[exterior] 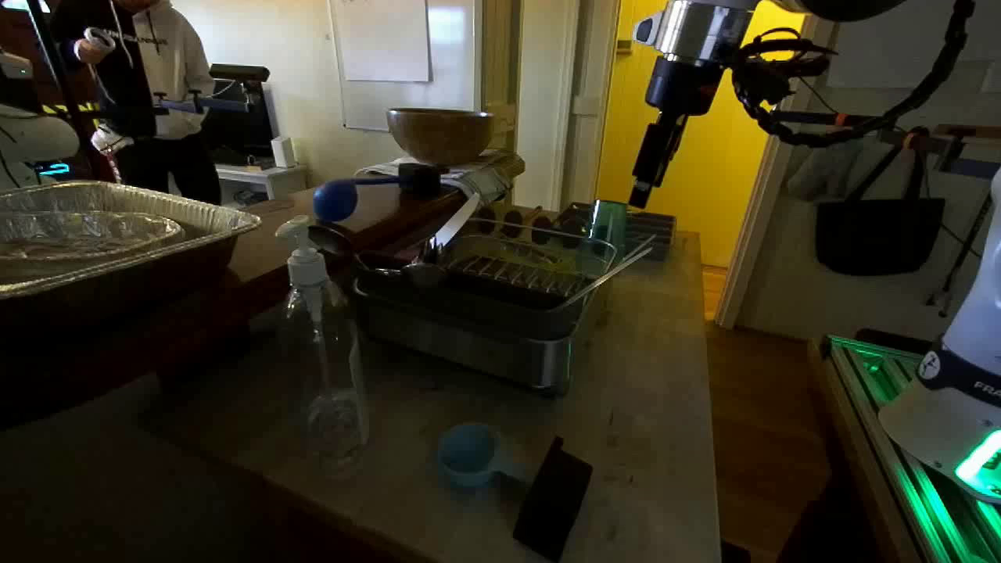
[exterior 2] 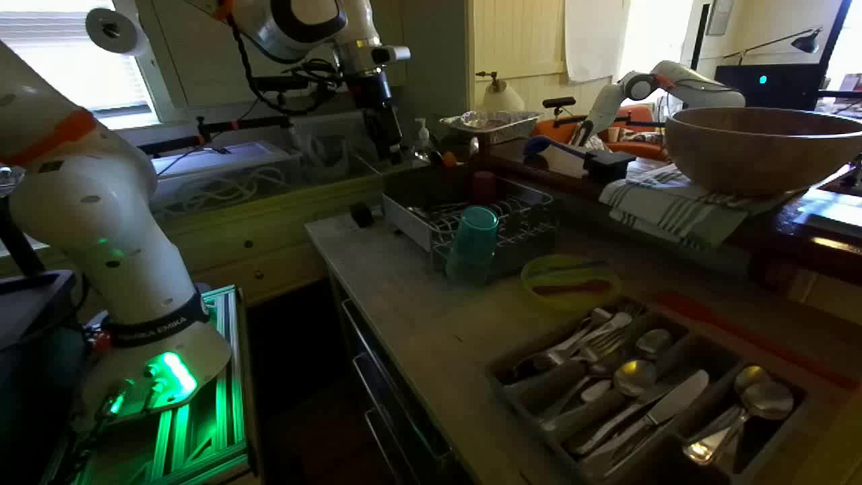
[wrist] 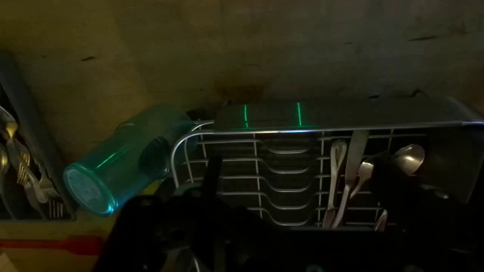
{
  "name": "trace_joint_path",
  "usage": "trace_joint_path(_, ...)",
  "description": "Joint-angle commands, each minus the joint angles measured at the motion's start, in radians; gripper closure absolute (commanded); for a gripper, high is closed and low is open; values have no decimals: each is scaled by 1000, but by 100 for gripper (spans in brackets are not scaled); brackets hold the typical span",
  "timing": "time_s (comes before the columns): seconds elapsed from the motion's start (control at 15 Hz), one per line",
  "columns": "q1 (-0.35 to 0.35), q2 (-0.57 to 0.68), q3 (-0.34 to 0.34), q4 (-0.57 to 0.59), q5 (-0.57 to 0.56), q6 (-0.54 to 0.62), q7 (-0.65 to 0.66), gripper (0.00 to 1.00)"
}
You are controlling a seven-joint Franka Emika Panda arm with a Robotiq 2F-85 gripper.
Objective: Change the position of the cup on the cup holder
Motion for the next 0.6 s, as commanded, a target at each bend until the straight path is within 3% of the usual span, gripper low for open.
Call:
trace_joint_path(0.0, 13, 1, -13, 2, -7, -3, 5, 0)
trace_joint_path(0.33, 13, 1, -13, 2, -7, -3, 5, 0)
trace_joint_path(0.53, -28, 8, -28, 8, -34, 1, 37, 0)
